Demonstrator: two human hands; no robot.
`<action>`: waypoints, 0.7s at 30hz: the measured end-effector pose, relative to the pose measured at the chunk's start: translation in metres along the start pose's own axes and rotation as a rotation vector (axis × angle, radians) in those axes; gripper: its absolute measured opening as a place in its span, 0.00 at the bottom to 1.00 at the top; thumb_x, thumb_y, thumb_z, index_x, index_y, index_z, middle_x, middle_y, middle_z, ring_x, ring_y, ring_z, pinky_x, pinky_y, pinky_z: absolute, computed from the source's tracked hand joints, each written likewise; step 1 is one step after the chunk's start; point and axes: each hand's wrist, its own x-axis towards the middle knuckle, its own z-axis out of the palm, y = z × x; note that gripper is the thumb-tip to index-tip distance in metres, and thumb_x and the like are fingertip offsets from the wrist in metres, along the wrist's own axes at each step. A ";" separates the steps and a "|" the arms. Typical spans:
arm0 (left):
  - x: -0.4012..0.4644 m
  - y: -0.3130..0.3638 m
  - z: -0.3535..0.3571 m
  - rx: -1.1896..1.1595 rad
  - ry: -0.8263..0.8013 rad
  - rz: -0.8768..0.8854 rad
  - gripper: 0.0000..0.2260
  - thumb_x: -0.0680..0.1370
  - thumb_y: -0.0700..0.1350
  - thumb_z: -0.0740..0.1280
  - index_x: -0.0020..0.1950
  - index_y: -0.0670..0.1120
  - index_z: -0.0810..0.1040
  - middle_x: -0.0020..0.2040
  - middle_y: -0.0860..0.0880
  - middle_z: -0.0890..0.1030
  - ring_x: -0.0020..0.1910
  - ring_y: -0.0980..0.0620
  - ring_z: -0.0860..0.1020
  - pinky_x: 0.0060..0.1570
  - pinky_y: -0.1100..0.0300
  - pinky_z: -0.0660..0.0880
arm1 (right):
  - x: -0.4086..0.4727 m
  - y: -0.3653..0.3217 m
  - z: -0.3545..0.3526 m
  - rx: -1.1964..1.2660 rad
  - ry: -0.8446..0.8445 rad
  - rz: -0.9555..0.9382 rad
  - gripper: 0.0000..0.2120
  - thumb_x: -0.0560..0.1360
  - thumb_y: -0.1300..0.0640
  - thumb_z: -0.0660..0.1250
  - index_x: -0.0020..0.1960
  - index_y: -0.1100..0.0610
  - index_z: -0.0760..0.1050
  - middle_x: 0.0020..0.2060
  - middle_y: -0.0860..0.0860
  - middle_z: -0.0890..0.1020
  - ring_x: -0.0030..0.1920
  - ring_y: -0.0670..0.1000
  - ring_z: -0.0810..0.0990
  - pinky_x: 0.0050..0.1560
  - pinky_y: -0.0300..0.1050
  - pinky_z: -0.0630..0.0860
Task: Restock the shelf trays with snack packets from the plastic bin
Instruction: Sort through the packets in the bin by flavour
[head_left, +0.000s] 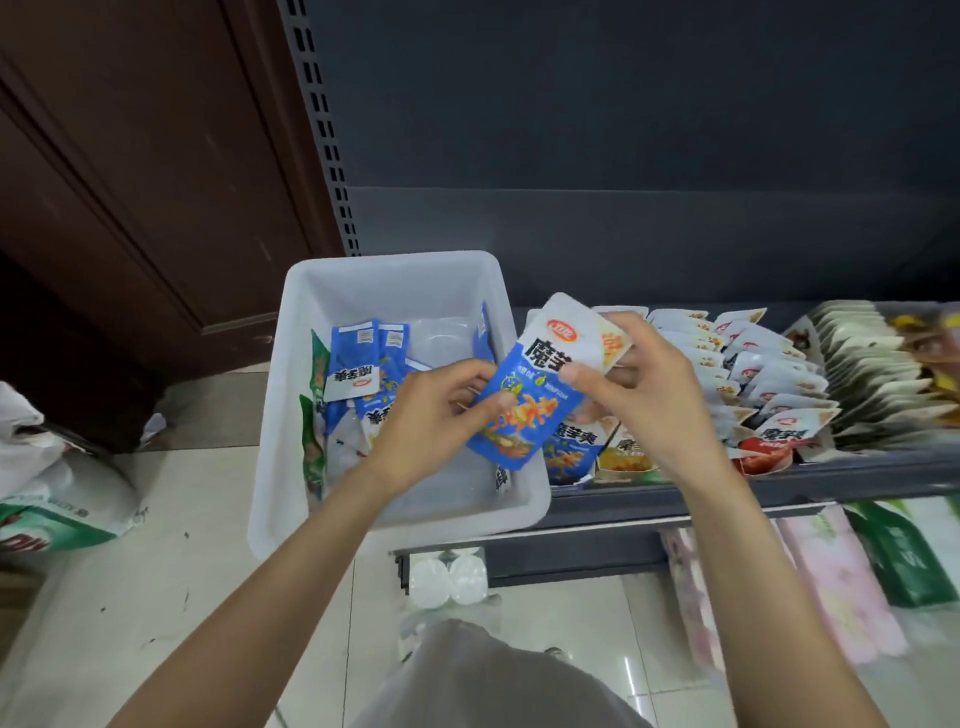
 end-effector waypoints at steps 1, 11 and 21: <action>0.002 0.005 0.011 -0.021 0.008 0.007 0.06 0.74 0.41 0.71 0.45 0.52 0.80 0.41 0.52 0.83 0.38 0.58 0.81 0.41 0.61 0.78 | -0.004 0.004 -0.008 0.036 0.012 0.041 0.17 0.71 0.62 0.72 0.53 0.46 0.71 0.43 0.46 0.84 0.42 0.47 0.84 0.33 0.46 0.82; 0.026 -0.020 0.089 0.200 -0.014 -0.005 0.08 0.71 0.46 0.74 0.44 0.47 0.77 0.40 0.51 0.84 0.41 0.56 0.82 0.46 0.54 0.79 | -0.032 0.061 -0.036 -0.546 0.251 -0.090 0.21 0.73 0.62 0.71 0.59 0.47 0.65 0.23 0.46 0.73 0.25 0.43 0.75 0.27 0.40 0.72; 0.029 -0.028 0.067 0.703 0.174 0.248 0.09 0.68 0.48 0.76 0.44 0.47 0.81 0.43 0.52 0.82 0.45 0.49 0.75 0.43 0.60 0.66 | -0.017 0.095 -0.008 -0.630 0.157 -0.120 0.16 0.75 0.63 0.68 0.60 0.59 0.68 0.36 0.50 0.80 0.32 0.49 0.79 0.27 0.33 0.71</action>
